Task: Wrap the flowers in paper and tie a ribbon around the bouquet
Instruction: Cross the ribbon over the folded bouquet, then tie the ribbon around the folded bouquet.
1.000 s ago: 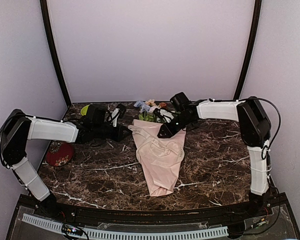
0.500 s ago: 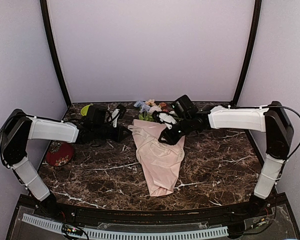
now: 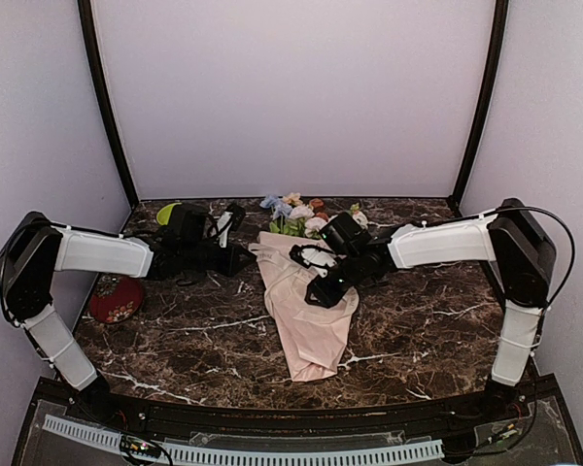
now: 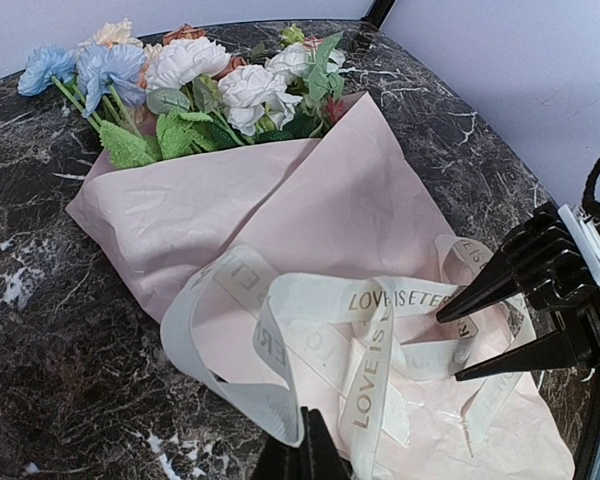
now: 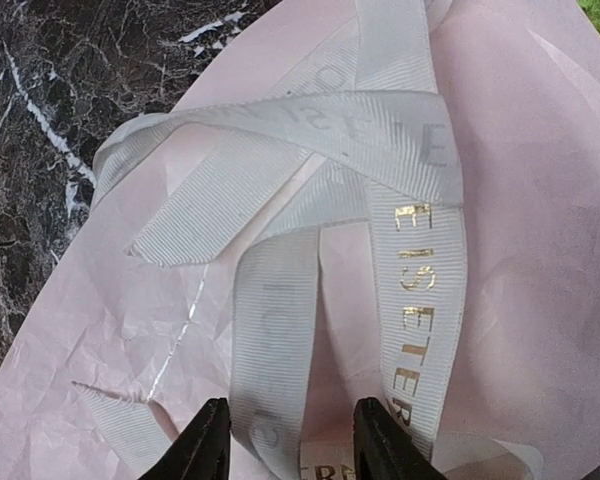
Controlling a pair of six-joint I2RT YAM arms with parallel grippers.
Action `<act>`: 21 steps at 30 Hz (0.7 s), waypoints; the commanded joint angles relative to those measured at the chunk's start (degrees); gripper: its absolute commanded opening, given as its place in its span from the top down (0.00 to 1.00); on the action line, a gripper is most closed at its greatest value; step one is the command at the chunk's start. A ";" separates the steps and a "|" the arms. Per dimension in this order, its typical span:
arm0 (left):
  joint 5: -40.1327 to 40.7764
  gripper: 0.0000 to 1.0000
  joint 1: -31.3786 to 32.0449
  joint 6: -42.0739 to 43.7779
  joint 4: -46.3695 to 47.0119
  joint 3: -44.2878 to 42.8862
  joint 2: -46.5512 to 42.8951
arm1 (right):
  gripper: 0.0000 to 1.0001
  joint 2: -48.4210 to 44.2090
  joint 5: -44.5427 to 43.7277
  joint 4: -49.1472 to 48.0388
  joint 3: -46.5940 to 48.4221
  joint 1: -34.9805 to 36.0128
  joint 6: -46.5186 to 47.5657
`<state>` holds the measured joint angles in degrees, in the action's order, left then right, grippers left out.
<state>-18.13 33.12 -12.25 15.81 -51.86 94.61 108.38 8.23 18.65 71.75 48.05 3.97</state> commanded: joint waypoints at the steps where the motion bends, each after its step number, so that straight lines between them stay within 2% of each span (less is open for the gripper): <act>1: -0.06 1.00 -0.08 0.14 0.65 0.89 -1.00 | 0.57 0.61 -1.44 -1.03 -0.15 0.02 -0.13; 4: -0.06 1.00 -0.12 0.14 0.65 0.84 -1.12 | 0.63 1.66 -1.53 0.07 -0.18 -0.02 0.43; 8: 0.07 1.00 -0.10 0.50 0.42 0.74 -1.48 | 0.99 1.75 5.53 3.55 1.24 0.03 1.88; 15: 3.71 1.00 -0.31 0.76 -1.05 -0.14 -0.40 | 1.00 -4.49 29.60 6.16 3.60 0.08 2.86; 21: 8.37 1.00 -1.36 -0.70 -4.35 -1.78 2.22 | 1.00 -10.77 41.89 4.64 0.24 -0.72 -0.05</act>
<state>-13.72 32.73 -12.27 14.74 -51.86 95.29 102.56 37.01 24.64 73.30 47.94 5.63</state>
